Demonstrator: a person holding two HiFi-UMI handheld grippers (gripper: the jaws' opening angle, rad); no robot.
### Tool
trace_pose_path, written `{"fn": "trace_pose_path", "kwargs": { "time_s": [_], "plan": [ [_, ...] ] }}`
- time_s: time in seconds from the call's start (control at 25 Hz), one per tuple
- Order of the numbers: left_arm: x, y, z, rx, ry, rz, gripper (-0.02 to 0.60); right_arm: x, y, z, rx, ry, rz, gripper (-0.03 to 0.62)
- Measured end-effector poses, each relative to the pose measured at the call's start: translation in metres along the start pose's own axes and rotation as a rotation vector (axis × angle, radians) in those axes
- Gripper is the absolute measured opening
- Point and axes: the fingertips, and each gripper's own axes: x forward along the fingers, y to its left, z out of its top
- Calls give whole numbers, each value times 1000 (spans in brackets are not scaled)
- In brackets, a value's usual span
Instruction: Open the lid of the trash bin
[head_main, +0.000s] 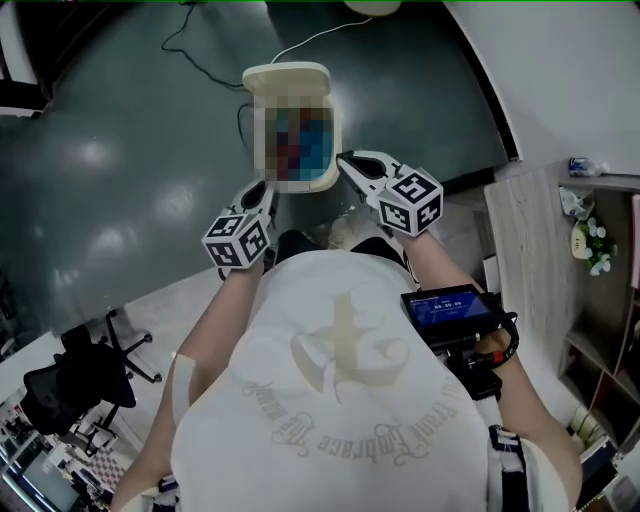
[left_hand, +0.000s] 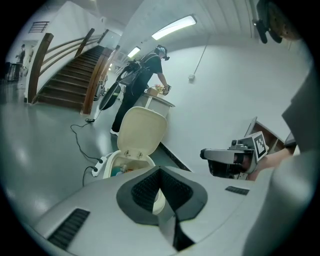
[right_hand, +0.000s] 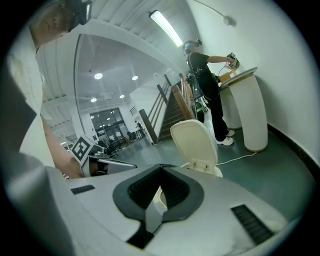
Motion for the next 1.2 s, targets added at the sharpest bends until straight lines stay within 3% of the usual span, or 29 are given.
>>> {"fn": "trace_pose_path", "kwargs": {
  "time_s": [0.44, 1.2],
  "plan": [
    [-25, -9, 23, 27, -53, -37, 14, -18, 15, 22, -28, -55, 5, 5],
    [-21, -15, 39, 91, -44, -61, 14, -21, 7, 31, -29, -105, -6, 5]
  ]
}}
